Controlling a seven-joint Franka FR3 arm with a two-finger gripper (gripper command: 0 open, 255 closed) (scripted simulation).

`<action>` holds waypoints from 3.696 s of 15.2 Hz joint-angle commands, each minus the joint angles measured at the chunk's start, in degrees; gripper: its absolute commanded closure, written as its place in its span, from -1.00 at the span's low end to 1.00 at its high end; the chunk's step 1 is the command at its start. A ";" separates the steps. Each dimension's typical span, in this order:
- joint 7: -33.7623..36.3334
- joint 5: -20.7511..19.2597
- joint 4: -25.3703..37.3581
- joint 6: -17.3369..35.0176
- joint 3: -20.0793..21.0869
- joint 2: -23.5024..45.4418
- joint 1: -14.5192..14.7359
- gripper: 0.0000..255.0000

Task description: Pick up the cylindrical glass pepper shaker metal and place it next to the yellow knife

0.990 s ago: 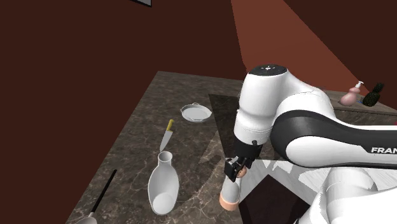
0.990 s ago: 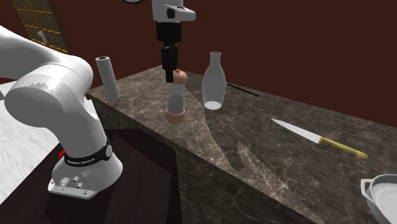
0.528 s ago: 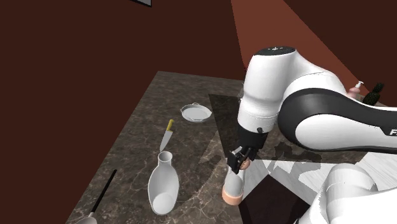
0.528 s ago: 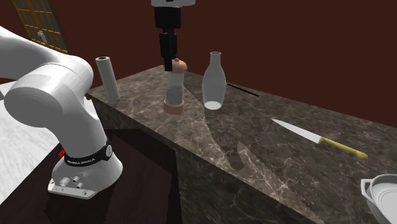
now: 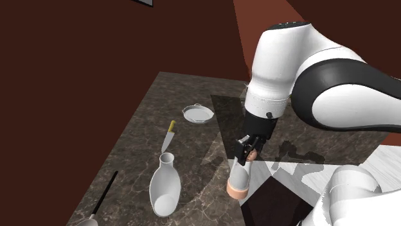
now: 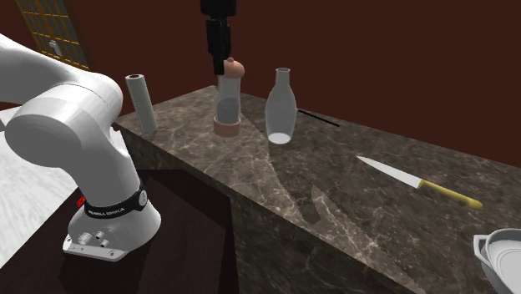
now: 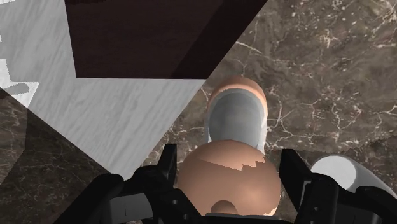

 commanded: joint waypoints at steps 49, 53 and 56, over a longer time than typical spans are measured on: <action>2.65 -16.73 65.88 -12.05 3.05 56.26 -5.46 1.00; 2.79 -16.18 61.02 -8.41 2.89 54.94 -5.93 1.00; 2.92 -15.88 57.71 -5.81 2.79 54.18 -6.20 1.00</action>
